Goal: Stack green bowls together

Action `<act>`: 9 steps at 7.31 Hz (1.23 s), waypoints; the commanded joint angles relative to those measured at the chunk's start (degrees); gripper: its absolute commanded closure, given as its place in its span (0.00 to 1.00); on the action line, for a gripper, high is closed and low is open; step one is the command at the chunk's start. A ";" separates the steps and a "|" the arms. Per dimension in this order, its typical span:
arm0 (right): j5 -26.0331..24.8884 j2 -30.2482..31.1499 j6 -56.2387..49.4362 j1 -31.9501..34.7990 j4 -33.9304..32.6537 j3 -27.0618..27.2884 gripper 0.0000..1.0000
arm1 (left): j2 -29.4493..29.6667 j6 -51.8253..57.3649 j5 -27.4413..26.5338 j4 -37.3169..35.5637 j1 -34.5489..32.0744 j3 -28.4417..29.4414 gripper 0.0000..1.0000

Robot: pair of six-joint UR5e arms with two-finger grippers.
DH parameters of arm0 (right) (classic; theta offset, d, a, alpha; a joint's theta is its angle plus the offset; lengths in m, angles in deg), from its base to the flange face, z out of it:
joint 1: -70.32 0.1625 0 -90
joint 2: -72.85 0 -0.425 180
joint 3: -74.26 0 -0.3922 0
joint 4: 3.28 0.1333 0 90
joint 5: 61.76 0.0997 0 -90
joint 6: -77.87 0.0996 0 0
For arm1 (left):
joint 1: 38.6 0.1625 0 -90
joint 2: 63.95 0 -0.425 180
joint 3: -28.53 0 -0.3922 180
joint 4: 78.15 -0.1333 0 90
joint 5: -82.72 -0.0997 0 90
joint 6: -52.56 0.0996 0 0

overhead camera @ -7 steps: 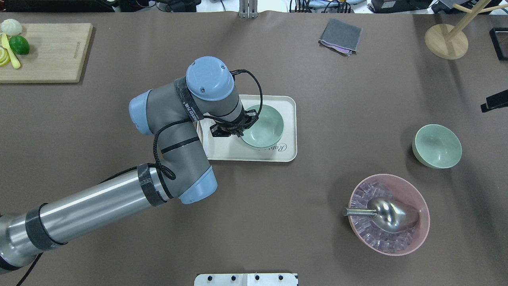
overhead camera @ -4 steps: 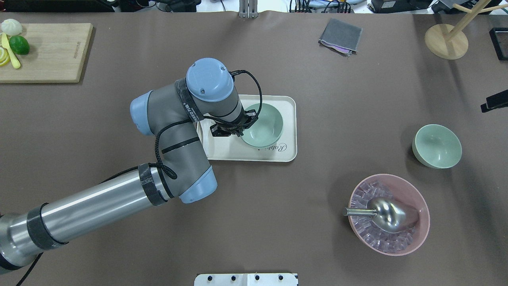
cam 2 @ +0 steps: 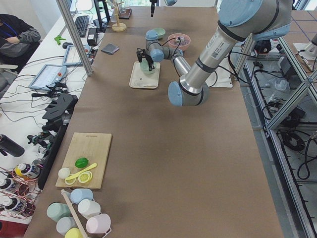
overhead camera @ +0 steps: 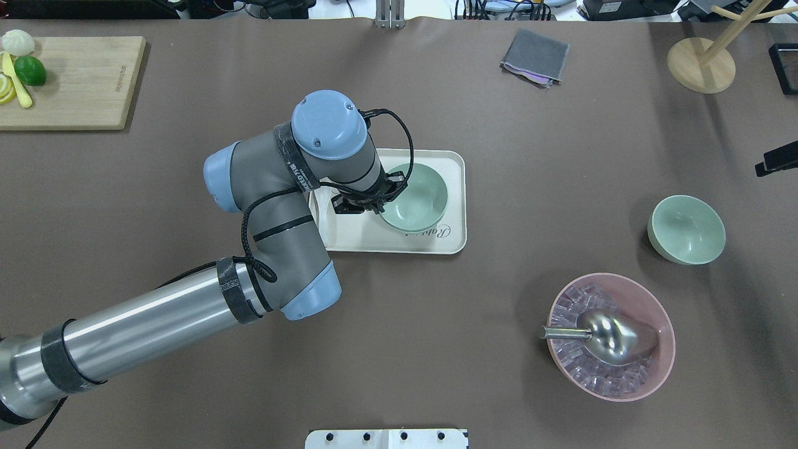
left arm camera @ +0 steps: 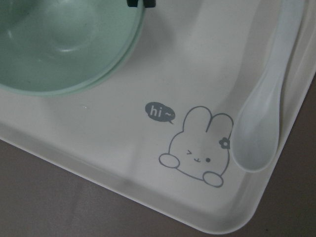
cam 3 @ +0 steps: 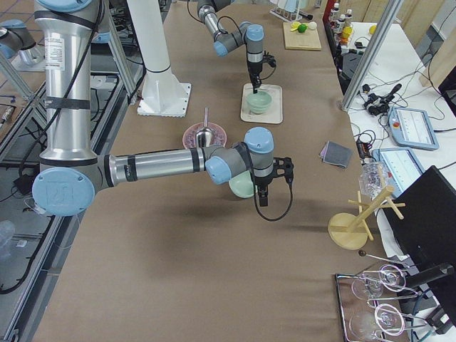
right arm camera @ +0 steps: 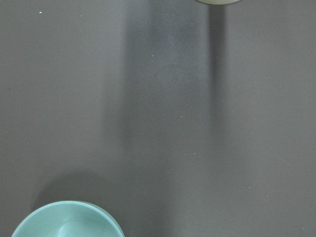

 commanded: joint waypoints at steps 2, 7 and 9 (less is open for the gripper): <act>0.00 0.00 0.00 0.00 0.00 -0.09 0.00 | -0.16 0.02 0.01 -0.03 -0.01 -0.73 1.00; 0.00 0.00 0.00 0.00 0.00 -0.09 0.00 | -0.25 0.02 0.01 -0.12 -0.10 -0.99 0.59; 0.00 0.00 0.00 0.00 0.00 -0.09 0.00 | -0.69 0.02 0.19 -0.20 -0.36 -3.26 0.02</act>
